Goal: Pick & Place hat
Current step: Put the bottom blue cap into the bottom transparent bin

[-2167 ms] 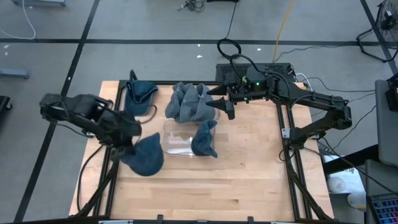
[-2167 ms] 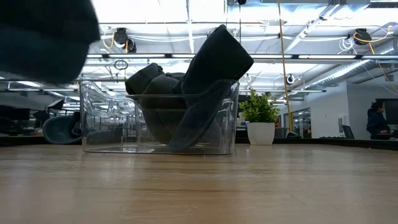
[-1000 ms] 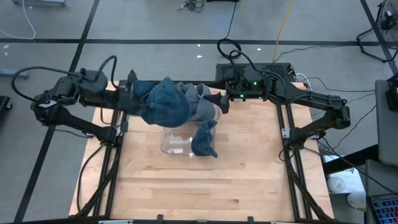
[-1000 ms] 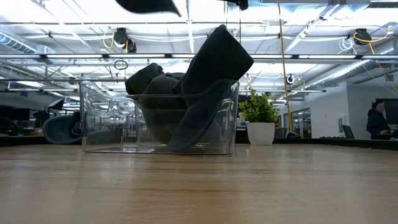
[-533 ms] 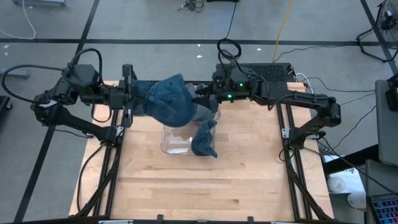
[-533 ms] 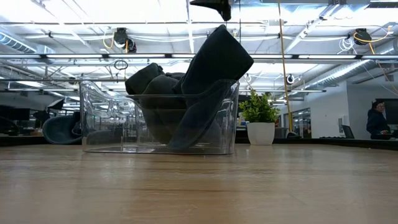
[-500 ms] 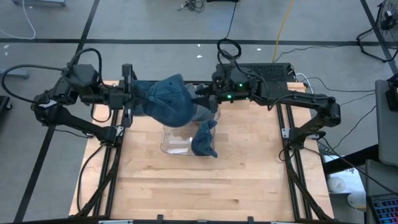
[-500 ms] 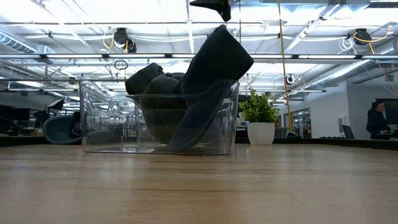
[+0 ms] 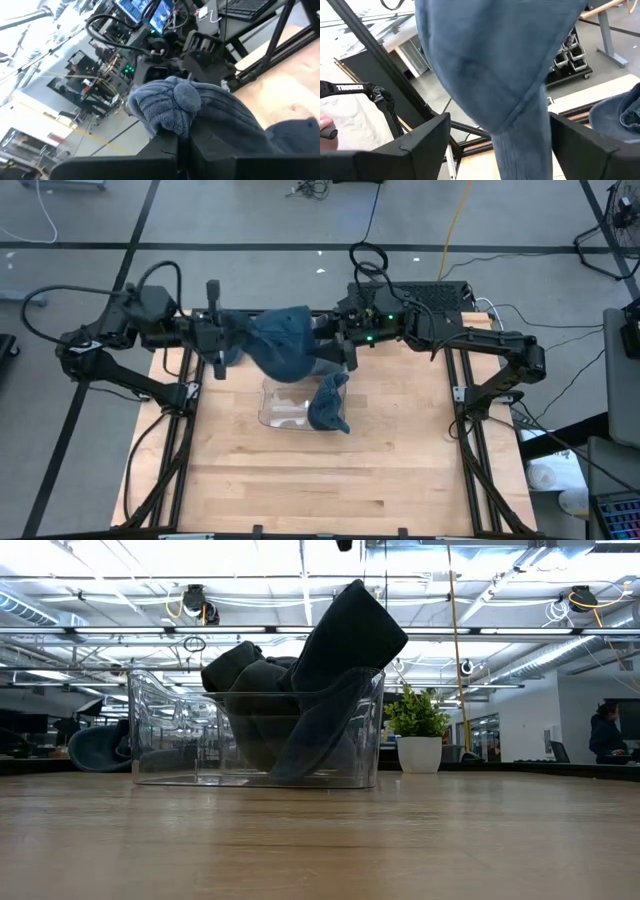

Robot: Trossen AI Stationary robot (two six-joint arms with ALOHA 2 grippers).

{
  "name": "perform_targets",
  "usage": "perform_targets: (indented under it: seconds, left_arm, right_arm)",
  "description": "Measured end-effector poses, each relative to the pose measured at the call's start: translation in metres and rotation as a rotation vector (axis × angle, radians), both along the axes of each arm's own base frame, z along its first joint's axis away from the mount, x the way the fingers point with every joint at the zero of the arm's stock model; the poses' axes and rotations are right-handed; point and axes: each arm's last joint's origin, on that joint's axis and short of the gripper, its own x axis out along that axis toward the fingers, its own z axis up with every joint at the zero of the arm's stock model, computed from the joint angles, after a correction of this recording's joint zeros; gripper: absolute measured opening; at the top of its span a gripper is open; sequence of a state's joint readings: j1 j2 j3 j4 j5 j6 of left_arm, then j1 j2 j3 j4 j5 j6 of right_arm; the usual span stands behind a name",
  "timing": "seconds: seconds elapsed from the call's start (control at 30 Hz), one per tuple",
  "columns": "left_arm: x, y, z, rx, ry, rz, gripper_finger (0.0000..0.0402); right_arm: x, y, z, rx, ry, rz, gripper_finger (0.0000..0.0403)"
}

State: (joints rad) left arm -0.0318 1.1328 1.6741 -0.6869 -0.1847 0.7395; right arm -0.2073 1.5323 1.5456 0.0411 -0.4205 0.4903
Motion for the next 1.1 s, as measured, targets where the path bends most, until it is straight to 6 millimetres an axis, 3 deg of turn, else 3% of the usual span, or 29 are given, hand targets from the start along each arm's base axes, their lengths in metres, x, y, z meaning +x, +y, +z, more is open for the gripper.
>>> perform_targets:
  seconds: [0.23,0.6,0.7,0.83,1.03,1.1]
  left_arm:
    - [0.006,-0.001,-0.002,-0.008,0.009,-0.021,0.0003]
    - [0.005,0.008,0.001,0.002,-0.025,0.063,0.0003]
    - [0.005,0.008,0.003,0.001,-0.04,0.066,0.0003]
    - [0.005,0.008,0.004,-0.003,-0.05,0.065,0.0003]
    - [0.008,0.008,0.003,-0.029,-0.056,0.069,0.0003]
    - [0.009,0.008,0.004,-0.054,-0.064,0.072,0.0006]
  right_arm:
    - [0.0,0.0,-0.005,0.008,0.045,0.003,0.0306]
    - [0.002,0.021,-0.008,-0.024,0.071,0.066,0.0305]
    - [0.003,0.027,-0.008,-0.066,0.062,0.084,0.0289]
    - [0.004,0.034,-0.006,-0.128,0.03,0.103,0.0218]
    - [0.005,0.034,-0.007,-0.168,0.029,0.032,0.0027]
    - [0.005,0.034,-0.007,-0.149,0.035,0.023,0.0012]
